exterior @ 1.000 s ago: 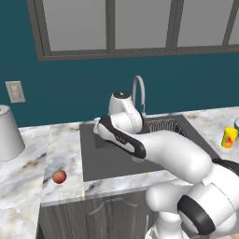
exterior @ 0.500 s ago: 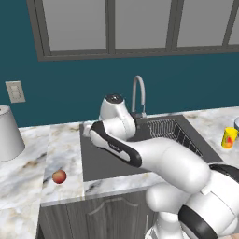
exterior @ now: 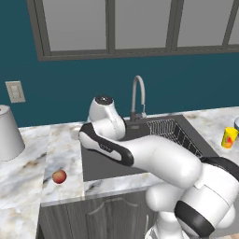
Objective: Remove the pear and peach from the sink. Then move the bowl and cup from the counter to the sink for washing.
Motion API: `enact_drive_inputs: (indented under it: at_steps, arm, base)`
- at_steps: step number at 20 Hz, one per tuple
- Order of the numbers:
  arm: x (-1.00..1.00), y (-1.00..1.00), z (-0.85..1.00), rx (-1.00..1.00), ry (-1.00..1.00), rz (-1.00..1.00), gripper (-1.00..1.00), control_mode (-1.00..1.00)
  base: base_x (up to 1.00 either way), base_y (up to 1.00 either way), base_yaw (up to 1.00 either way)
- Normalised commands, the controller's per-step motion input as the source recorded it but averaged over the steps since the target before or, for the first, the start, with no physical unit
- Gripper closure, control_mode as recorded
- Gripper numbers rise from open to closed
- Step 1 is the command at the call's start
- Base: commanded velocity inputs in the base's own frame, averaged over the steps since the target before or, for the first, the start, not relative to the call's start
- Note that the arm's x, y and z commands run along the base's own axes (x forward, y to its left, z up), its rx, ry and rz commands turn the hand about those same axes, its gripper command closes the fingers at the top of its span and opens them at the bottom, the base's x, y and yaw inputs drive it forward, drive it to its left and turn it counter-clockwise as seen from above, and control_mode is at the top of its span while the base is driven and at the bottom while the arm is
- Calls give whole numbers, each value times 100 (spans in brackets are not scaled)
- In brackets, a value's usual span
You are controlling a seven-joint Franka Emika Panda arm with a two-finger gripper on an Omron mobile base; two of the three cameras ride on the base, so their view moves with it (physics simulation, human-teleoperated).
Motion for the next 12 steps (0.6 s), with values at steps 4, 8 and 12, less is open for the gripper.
enact_drive_inputs:
  at_steps: [4, 8, 12]
  arm:
    - [0, 49, 0, 0, -1, 11, 100, -100]
    - [4, 48, 0, -3, -10, 8, 100, -100]
    - [9, 43, -1, -3, -8, 3, 100, -100]
  base:
    - [0, 0, 0]
    - [0, 0, 0]
    - [0, 0, 0]
